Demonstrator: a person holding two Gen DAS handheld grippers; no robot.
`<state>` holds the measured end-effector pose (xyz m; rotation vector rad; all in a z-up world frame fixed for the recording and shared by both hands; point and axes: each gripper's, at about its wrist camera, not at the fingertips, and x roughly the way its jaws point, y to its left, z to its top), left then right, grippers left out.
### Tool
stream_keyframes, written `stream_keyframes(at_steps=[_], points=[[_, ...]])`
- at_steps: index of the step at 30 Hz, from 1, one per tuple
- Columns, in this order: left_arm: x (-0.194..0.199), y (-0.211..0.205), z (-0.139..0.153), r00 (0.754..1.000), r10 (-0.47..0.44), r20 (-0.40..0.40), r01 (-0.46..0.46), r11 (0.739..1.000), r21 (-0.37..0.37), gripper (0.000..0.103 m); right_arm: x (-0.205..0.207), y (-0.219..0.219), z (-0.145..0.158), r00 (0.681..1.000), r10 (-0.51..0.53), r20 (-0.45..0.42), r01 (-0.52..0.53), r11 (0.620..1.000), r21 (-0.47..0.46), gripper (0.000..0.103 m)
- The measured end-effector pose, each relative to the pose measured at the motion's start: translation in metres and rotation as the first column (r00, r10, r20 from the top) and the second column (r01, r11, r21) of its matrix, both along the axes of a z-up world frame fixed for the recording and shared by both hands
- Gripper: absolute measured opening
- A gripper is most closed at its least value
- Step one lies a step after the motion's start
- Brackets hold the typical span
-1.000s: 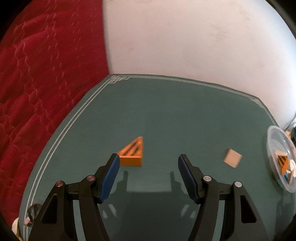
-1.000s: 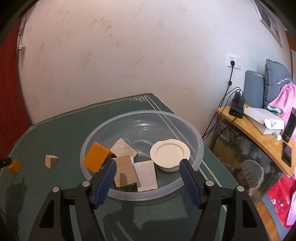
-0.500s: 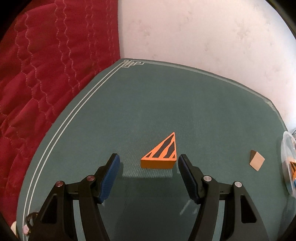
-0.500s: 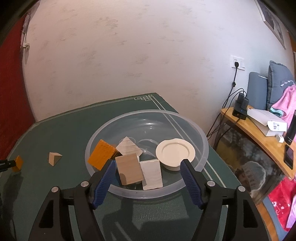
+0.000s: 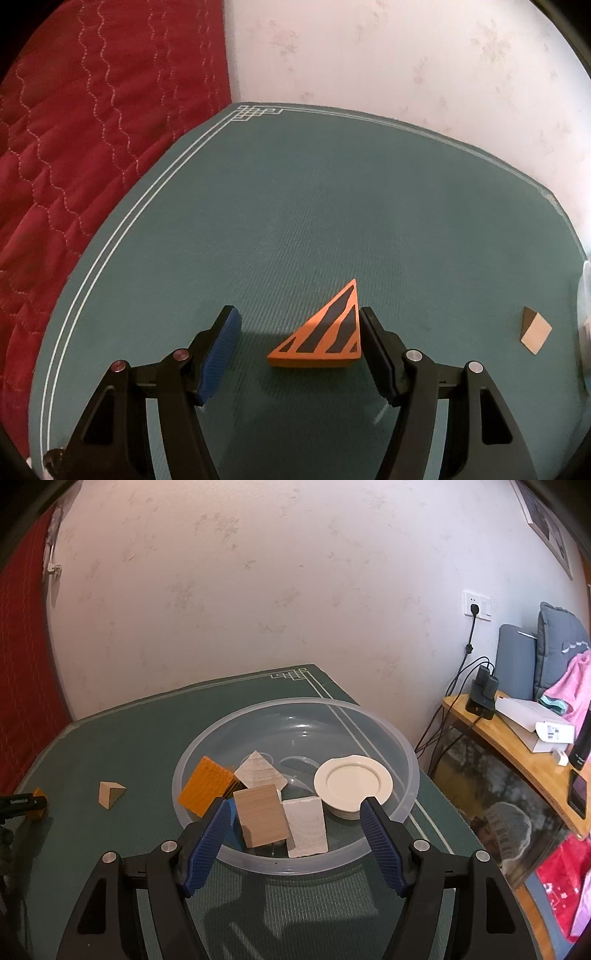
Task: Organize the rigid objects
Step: 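Move the left tool to the striped orange triangle and grasp it, then grasp the light wooden cube with the right tool while the left tool holds the triangle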
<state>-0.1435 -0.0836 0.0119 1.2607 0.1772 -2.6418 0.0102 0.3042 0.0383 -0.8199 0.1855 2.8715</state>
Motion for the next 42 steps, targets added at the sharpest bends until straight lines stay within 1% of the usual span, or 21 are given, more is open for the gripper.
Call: stream_keyframes(at_steps=[1,2,4,5,10,12,15,18,22,25,29,33,38,39,42], points=[[0.0,0.001,0.001,1.0,-0.002,-0.002,0.002,1.0,0.001,0.063,0.0,-0.001,0.0,1.0,0.001,0.001,-0.001,1.0,0.004,0.076],[0.001,0.001,0.001,1.0,-0.006,-0.008,0.006,1.0,0.003,0.056,0.0,-0.002,0.0,1.0,0.002,0.003,-0.002,1.0,0.009,0.076],[0.0,0.0,0.003,1.0,-0.014,-0.014,0.014,1.0,0.006,0.049,-0.002,-0.006,0.0,1.0,0.008,0.007,-0.008,1.0,0.021,0.076],[0.001,0.001,0.003,1.0,-0.023,-0.019,0.023,1.0,0.009,0.041,-0.002,-0.008,0.0,1.0,0.015,0.01,-0.015,1.0,0.026,0.076],[0.005,0.0,0.004,0.999,-0.041,-0.034,0.042,0.998,0.039,0.041,0.0,-0.033,0.008,0.994,0.104,0.016,-0.105,0.992,0.066,0.076],[0.01,0.001,0.006,0.998,-0.045,-0.043,0.047,0.998,0.051,0.041,0.001,-0.047,0.012,0.988,0.153,0.018,-0.154,0.986,0.063,0.076],[0.019,0.005,0.014,0.996,-0.053,-0.067,0.056,0.997,0.049,0.041,-0.004,-0.069,0.015,0.97,0.241,0.04,-0.242,0.97,0.026,0.076],[0.027,0.009,0.023,0.993,-0.066,-0.101,0.07,0.997,0.032,0.041,-0.015,-0.089,0.014,0.944,0.32,0.078,-0.318,0.947,-0.032,0.076],[0.039,0.014,0.035,0.987,-0.078,-0.143,0.083,0.996,0.027,0.041,-0.03,-0.119,0.01,0.909,0.398,0.127,-0.388,0.917,-0.094,0.076],[0.047,0.015,0.041,0.983,-0.079,-0.166,0.086,0.996,0.029,0.041,-0.048,-0.136,0.006,0.893,0.419,0.163,-0.404,0.907,-0.115,0.076],[0.056,0.015,0.049,0.978,-0.075,-0.195,0.081,0.996,0.024,0.041,-0.073,-0.15,-0.004,0.877,0.43,0.216,-0.397,0.9,-0.18,0.075],[0.062,0.016,0.054,0.974,-0.067,-0.216,0.072,0.997,0.015,0.041,-0.093,-0.167,-0.013,0.865,0.433,0.255,-0.395,0.899,-0.188,0.071],[0.067,0.021,0.059,0.972,-0.056,-0.227,0.059,0.998,0.005,0.041,-0.113,-0.176,-0.024,0.871,0.393,0.294,-0.358,0.919,-0.166,0.063],[0.067,0.022,0.059,0.972,-0.055,-0.229,0.057,0.998,0.002,0.041,-0.114,-0.177,-0.024,0.879,0.38,0.287,-0.35,0.924,-0.152,0.063],[0.068,0.024,0.059,0.972,-0.05,-0.231,0.05,0.999,-0.005,0.041,-0.118,-0.183,-0.023,0.885,0.362,0.291,-0.338,0.932,-0.132,0.06]])
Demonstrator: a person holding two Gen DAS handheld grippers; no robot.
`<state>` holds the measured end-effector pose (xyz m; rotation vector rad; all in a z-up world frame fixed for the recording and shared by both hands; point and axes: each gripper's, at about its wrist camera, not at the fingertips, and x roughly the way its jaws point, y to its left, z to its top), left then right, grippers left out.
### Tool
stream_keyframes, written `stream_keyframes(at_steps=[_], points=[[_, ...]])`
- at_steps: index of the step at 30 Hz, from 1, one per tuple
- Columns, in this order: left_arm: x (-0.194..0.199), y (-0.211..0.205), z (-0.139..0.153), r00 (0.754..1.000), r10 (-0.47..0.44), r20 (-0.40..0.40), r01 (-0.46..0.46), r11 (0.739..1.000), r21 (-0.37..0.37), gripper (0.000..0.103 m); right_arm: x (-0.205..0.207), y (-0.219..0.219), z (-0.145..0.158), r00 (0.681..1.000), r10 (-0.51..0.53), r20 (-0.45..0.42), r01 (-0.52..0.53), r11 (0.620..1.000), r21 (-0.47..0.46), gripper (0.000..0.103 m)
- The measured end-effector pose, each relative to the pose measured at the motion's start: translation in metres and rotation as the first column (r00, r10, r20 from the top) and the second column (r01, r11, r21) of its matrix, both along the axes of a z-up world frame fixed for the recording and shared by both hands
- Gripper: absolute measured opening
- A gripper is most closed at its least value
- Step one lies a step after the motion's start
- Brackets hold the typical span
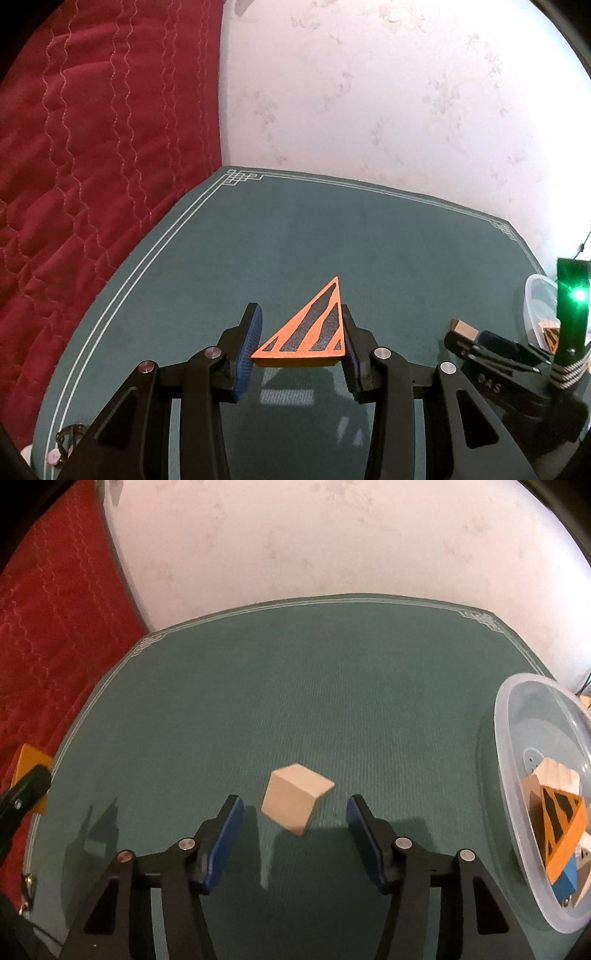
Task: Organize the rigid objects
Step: 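Grasp the light wooden cube with the right tool while the left tool holds the triangle, then carry the wooden cube over the clear bowl and open the right tool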
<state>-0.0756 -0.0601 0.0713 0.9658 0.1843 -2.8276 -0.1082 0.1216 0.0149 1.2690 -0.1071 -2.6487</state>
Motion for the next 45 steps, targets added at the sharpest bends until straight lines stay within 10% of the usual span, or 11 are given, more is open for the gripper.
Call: stream_keyframes(at_steps=[8,45], points=[[0.004,0.006,-0.001,1.0,-0.009,-0.005,0.009,1.0,-0.014,0.041,-0.004,-0.01,-0.001,0.999,-0.03,-0.042,0.033,0.996,0.087,0.044],[0.013,0.032,0.0,0.996,-0.092,-0.006,0.092,0.995,-0.042,0.041,0.071,0.082,0.047,0.975,-0.172,-0.144,0.166,0.985,-0.048,0.039]])
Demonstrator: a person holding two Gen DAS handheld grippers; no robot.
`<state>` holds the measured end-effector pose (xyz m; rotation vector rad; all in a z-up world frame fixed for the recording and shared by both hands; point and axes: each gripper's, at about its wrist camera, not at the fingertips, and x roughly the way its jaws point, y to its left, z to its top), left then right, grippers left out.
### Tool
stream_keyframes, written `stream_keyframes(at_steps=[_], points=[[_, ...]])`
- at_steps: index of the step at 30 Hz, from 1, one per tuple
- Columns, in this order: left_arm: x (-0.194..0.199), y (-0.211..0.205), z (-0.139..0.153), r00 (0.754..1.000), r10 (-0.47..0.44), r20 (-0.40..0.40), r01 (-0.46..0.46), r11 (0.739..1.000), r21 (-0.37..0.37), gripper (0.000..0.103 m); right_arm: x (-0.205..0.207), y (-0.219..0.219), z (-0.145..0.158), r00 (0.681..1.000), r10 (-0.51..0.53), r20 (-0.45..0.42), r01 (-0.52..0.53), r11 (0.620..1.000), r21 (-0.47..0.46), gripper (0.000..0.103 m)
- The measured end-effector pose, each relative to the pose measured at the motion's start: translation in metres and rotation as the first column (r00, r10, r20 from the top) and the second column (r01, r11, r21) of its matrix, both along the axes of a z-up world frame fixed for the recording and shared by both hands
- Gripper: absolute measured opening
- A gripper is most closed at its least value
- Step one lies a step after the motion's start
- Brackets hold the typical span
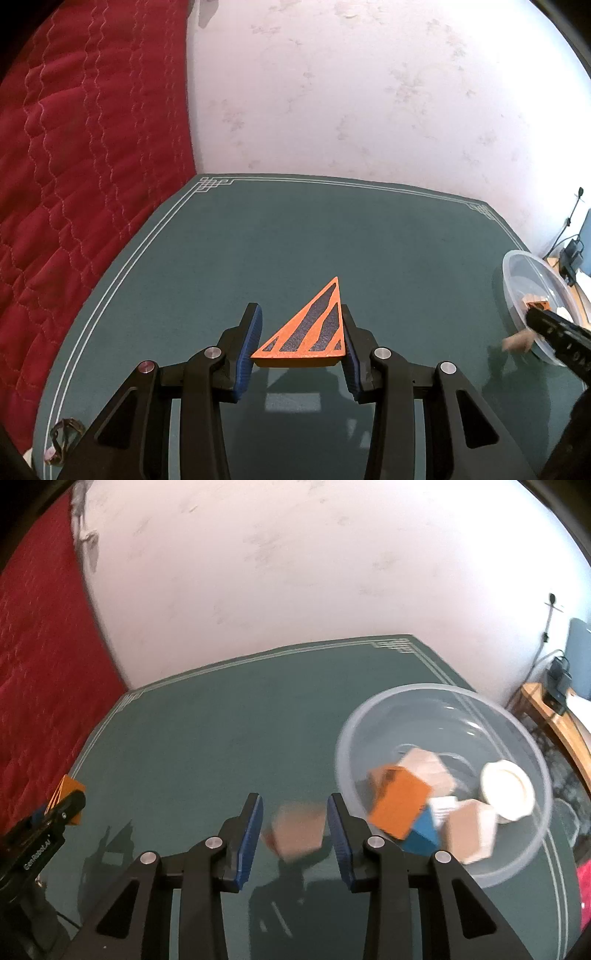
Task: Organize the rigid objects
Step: 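Carry the wooden cube over the clear bowl and open the right tool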
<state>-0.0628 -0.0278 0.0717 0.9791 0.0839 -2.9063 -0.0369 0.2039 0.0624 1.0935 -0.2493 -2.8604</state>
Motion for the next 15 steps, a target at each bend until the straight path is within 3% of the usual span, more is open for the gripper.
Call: stream_keyframes(at_steps=[9,15], points=[[0.002,0.008,-0.002,1.0,-0.019,0.005,0.019,1.0,-0.012,0.041,0.016,0.022,0.002,0.999,-0.043,-0.02,0.042,0.999,-0.035,0.036],[0.001,0.009,-0.004,1.0,-0.024,0.014,0.024,1.0,-0.013,0.041,0.03,0.017,-0.021,0.998,0.015,0.056,-0.01,0.995,-0.102,0.037]])
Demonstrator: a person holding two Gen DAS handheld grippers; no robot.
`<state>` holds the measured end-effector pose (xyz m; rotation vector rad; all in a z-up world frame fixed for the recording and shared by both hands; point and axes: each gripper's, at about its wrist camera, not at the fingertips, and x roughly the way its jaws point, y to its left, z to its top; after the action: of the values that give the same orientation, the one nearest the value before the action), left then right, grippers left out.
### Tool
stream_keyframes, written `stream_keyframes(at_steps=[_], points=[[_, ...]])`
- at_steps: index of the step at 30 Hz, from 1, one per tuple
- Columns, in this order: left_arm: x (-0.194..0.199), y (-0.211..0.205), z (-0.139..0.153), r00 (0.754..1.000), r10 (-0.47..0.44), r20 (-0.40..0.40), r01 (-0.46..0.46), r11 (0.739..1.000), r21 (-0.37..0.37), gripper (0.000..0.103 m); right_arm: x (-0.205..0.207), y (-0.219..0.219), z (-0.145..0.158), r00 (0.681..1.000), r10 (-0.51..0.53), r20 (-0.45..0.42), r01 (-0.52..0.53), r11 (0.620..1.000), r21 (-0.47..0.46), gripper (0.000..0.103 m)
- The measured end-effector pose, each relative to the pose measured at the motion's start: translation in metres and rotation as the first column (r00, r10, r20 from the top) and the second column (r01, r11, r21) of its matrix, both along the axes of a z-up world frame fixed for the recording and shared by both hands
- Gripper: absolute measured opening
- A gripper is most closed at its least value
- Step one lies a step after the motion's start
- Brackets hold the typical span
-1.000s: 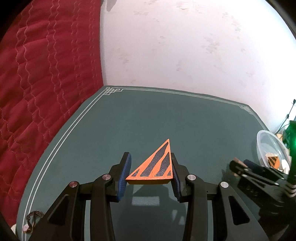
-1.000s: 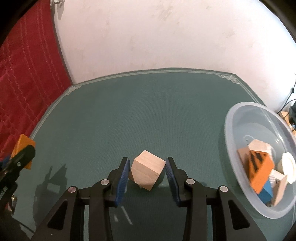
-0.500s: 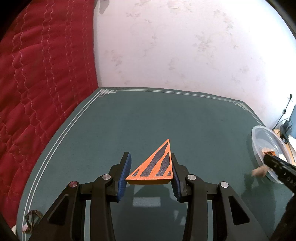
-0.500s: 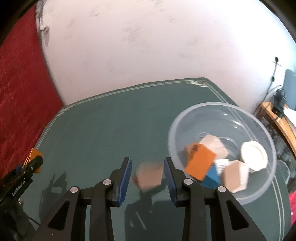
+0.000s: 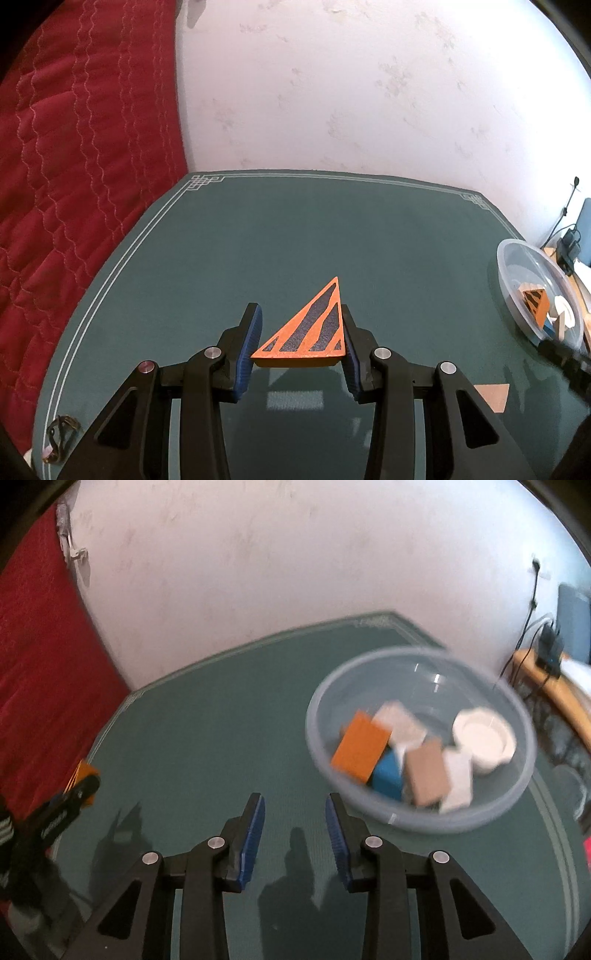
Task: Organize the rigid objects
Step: 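Carry the wooden cube over the clear bowl and open the right tool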
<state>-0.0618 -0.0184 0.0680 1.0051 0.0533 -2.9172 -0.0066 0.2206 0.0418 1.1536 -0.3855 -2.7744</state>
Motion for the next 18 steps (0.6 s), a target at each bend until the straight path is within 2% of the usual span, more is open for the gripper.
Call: stream_keyframes(at_steps=[2,3,4,6,12,18], points=[[0.0,0.0,0.0,1.0,-0.001,0.002,0.001,1.0,0.0,0.041,0.003,-0.002,-0.005,0.999,0.031,0.017,-0.031,0.999,-0.014,0.038],[0.0,0.001,0.0,1.0,-0.002,0.003,0.002,1.0,0.0,0.041,0.004,-0.005,-0.007,0.999,0.044,0.022,-0.044,0.999,-0.018,0.042],[-0.001,0.001,-0.001,1.0,-0.003,0.003,0.003,1.0,0.0,0.041,0.005,-0.01,-0.008,0.997,0.066,0.028,-0.066,0.998,-0.023,0.051],[-0.001,0.002,-0.002,1.0,-0.006,0.006,0.006,1.0,0.0,0.041,0.004,-0.022,-0.011,0.994,0.105,0.035,-0.105,0.994,-0.017,0.058],[0.001,0.003,-0.002,1.0,-0.015,0.006,0.015,1.0,0.002,0.041,-0.008,-0.049,-0.024,0.976,0.21,0.056,-0.213,0.976,0.044,0.058],[0.001,0.006,-0.004,1.0,-0.022,0.01,0.022,1.0,0.001,0.041,-0.015,-0.05,-0.031,0.973,0.221,0.072,-0.226,0.972,0.059,0.058]])
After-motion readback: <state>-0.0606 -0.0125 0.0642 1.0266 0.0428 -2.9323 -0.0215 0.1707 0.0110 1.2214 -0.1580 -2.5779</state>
